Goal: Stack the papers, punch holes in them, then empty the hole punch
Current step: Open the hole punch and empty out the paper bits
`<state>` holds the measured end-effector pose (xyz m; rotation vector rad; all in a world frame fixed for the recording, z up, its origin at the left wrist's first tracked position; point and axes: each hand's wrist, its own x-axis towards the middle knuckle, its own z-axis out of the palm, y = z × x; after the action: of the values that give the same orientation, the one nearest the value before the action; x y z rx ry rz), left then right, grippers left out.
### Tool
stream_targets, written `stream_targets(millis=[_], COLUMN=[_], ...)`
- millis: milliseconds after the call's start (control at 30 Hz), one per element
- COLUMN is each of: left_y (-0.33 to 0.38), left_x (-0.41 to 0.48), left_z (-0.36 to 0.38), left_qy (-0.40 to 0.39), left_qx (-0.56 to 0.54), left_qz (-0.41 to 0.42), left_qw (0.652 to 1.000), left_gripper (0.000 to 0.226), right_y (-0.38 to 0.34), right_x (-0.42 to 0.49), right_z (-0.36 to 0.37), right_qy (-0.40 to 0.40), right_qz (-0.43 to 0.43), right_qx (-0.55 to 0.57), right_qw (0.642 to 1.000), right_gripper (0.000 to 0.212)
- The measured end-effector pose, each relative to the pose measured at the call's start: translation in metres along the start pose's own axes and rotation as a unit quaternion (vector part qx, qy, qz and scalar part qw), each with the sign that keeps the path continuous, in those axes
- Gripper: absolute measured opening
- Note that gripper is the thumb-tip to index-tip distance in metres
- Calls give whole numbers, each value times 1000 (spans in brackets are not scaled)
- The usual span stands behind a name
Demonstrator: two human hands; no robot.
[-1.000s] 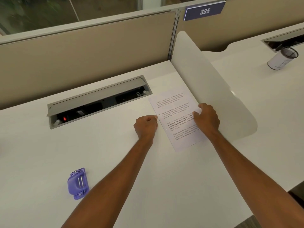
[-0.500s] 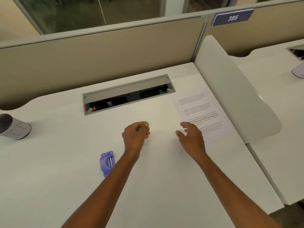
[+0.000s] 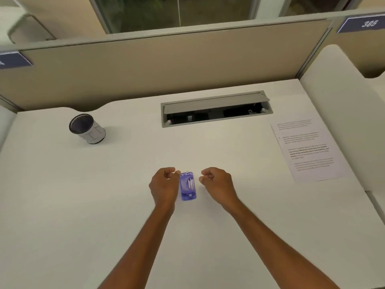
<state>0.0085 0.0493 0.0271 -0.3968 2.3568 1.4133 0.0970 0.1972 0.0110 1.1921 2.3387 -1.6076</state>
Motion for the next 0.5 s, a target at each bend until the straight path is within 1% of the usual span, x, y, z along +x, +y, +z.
stream_targets(millis=[67, 167, 233, 300, 500], left_y=[-11, -22, -27, -32, -33], left_x=[-1, -2, -4, -3, -1], left_z=[-2, 0, 3, 3, 0], left_qy=[-22, -66, -91, -102, -130], left_qx=[13, 15, 9, 0, -19], left_qz=[-22, -44, -46, -54, -57], left_qw=[999, 997, 995, 993, 990], left_gripper=[15, 11, 19, 24, 29], right_y=[-1, -4, -5, -6, -7], right_x=[-2, -2, -2, -2, -2], right_z=[17, 36, 40, 45, 51], right_qy=[-1, -3, -2, 4, 20], right_qz=[11, 39, 51, 57, 63], right_qx=[-25, -40, -41, -40, -43], right_qw=[1000, 998, 998, 998, 997], right_gripper=[14, 19, 20, 18, 18])
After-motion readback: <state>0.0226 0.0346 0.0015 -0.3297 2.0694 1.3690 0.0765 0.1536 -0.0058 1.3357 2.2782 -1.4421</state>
